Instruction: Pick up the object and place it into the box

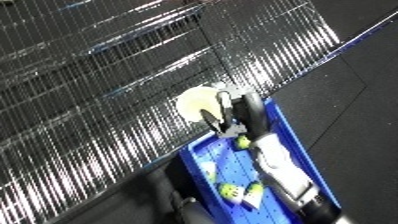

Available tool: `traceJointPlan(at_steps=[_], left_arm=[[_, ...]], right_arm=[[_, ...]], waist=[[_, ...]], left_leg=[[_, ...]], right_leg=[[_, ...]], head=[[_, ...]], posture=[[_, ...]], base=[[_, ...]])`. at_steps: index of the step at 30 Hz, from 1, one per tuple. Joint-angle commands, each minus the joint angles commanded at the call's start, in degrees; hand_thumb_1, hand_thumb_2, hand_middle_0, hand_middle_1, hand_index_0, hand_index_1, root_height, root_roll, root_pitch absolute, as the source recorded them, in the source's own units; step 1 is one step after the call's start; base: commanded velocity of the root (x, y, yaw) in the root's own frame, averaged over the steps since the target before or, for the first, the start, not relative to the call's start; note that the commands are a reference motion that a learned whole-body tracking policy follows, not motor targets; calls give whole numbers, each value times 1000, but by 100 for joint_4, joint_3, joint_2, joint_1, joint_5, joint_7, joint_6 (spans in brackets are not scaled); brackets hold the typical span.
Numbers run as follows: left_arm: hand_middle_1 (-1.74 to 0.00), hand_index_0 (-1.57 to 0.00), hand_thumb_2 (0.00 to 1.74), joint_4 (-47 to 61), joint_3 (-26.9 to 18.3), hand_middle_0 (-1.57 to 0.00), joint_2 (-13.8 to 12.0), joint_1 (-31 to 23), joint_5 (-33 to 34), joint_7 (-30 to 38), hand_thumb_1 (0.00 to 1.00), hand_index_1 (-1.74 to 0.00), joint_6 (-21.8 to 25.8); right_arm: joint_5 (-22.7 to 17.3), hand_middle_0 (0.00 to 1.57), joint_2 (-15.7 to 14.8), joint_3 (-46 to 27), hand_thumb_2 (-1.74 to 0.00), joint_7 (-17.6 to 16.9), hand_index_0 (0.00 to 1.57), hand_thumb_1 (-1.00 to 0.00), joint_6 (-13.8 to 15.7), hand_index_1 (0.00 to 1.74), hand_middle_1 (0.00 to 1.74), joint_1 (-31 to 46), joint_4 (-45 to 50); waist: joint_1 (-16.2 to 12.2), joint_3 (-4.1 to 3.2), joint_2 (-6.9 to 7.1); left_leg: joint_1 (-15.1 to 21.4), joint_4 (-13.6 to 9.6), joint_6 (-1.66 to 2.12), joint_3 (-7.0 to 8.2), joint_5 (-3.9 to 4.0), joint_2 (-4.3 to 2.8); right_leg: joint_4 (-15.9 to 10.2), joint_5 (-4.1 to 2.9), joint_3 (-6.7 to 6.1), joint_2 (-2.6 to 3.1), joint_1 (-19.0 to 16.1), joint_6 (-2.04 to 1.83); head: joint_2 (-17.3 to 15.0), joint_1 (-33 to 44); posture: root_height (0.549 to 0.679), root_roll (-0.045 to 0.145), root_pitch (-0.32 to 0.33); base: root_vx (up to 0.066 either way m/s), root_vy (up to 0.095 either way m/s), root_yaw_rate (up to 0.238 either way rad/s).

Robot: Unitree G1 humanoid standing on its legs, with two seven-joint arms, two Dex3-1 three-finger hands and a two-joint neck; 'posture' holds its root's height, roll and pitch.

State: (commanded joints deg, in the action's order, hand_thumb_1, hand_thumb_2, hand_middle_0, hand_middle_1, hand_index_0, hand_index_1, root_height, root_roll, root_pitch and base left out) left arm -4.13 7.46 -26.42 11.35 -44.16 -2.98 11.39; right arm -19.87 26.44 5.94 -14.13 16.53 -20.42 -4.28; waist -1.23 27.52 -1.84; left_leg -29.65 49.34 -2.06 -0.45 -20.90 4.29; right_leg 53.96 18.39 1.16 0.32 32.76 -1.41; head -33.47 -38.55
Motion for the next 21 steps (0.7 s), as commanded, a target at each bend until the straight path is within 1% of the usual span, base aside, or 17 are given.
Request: traceJointPlan(at_steps=[1, 2, 3, 4, 5, 10, 11, 12, 16, 17, 18, 21], left_arm=[[-1740, -1570, 1740, 10, -29, -1570, 0, -40, 5, -24, 1000, -1740, 13], [-1740, -1570, 1740, 14, -90, -1570, 5, -119, 19, -89, 1000, -1740, 50], [-1740, -1570, 1740, 15, -123, -1570, 10, -154, 26, -120, 1000, -1740, 68], [-1740, -1570, 1740, 15, -123, -1570, 10, -154, 26, -120, 1000, -1740, 68], [-1740, -1570, 1740, 20, -176, -1570, 23, -199, 44, -154, 1000, -1740, 97], [-1740, -1570, 1740, 60, -268, -1570, 33, -234, 65, -147, 1000, -1740, 140], [-1740, -1570, 1740, 60, -268, -1570, 33, -234, 65, -147, 1000, -1740, 140], [-1740, -1570, 1740, 73, -289, -1570, 42, -240, 67, -126, 1000, -1740, 168], [-1740, -1570, 1740, 89, -349, -1570, 67, -255, 63, -114, 1000, -1740, 244], [-1740, -1570, 1740, 89, -349, -1570, 67, -255, 63, -114, 1000, -1740, 244], [-1740, -1570, 1740, 89, -385, -1570, 82, -273, 46, -119, 1000, -1740, 296], [-1740, -1570, 1740, 105, -450, -1570, 109, -327, 16, -125, 1000, -1740, 380]], right_arm=[[6, 1570, 14, -63, -1740, -19, 1570, -1000, 38, 1740, 1740, 114, 100], [-12, 1570, 46, -197, -1740, -42, 1570, -1000, 115, 1740, 1740, 345, 288], [-29, 1570, 61, -267, -1740, -55, 1570, -1000, 147, 1740, 1740, 454, 377], [-29, 1570, 61, -267, -1740, -55, 1570, -1000, 147, 1740, 1740, 454, 377], [-67, 1570, 83, -393, -1740, -90, 1570, -1000, 173, 1740, 1740, 630, 541], [-104, 1570, 132, -654, -1740, -290, 1570, -1000, 251, 1740, 1740, 923, 801], [-104, 1570, 132, -654, -1740, -290, 1570, -1000, 251, 1740, 1740, 923, 801], [-91, 1570, 149, -759, -1740, -382, 1570, -1000, 277, 1740, 1740, 1045, 882], [-120, 1570, 181, -999, -1740, -541, 1570, -1000, 293, 1740, 1740, 1311, 1022], [-120, 1570, 181, -999, -1740, -541, 1570, -1000, 293, 1740, 1740, 1311, 1022], [-132, 1570, 206, -1116, -1740, -597, 1570, -1000, 304, 1740, 1740, 1447, 1054], [-136, 1570, 245, -1295, -1740, -659, 1570, -1000, 333, 1740, 1740, 1702, 1076]], waist=[[-28, -18, 10], [-86, -53, 25], [-117, -70, 32], [-117, -70, 32], [-174, -95, 41], [-315, -124, 50], [-315, -124, 50], [-374, -121, 53], [-509, -97, 49], [-509, -97, 49], [-583, -76, 39], [-710, -40, 23]], left_leg=[[28, -31, 0, 7, 2, -9], [91, -102, 4, 27, 11, -32], [125, -145, 6, 39, 19, -45], [125, -145, 6, 39, 19, -45], [197, -246, 13, 64, 43, -72], [327, -452, 37, 138, 99, -132], [327, -452, 37, 138, 99, -132], [358, -514, 45, 171, 116, -149], [415, -639, 58, 249, 145, -188], [415, -639, 58, 249, 145, -188], [449, -689, 62, 288, 154, -207], [506, -746, 66, 351, 157, -239]], right_leg=[[-34, -6, -14, 9, -26, -7], [-109, -21, -46, 24, -83, -23], [-153, -31, -63, 33, -112, -30], [-153, -31, -63, 33, -112, -30], [-249, -58, -100, 49, -171, -45], [-445, -124, -179, 91, -266, -75], [-445, -124, -179, 91, -266, -75], [-514, -151, -211, 115, -288, -83], [-649, -205, -272, 150, -312, -92], [-649, -205, -272, 150, -312, -92], [-682, -217, -305, 165, -314, -88], [-692, -214, -357, 189, -312, -76]], head=[[32, 13], [112, 16], [144, 10], [144, 10], [199, -23], [432, -192], [432, -192], [556, -282], [772, -534], [772, -534], [869, -653], [958, -888]], posture=[[617, 62, 14], [619, 62, 15], [621, 62, 16], [621, 62, 16], [623, 62, 18], [628, 62, 24], [628, 62, 24], [630, 62, 28], [633, 63, 39], [633, 63, 39], [634, 64, 43], [635, 66, 47]], base=[[-35, -1, -176], [-37, 5, -178], [-38, 9, -188], [-38, 9, -188], [-36, 12, -171], [-43, 20, -181], [-48, 27, -191], [-51, 29, -171], [-55, 40, -169], [-58, 53, -172], [-49, 67, -160], [-38, 77, -164]])
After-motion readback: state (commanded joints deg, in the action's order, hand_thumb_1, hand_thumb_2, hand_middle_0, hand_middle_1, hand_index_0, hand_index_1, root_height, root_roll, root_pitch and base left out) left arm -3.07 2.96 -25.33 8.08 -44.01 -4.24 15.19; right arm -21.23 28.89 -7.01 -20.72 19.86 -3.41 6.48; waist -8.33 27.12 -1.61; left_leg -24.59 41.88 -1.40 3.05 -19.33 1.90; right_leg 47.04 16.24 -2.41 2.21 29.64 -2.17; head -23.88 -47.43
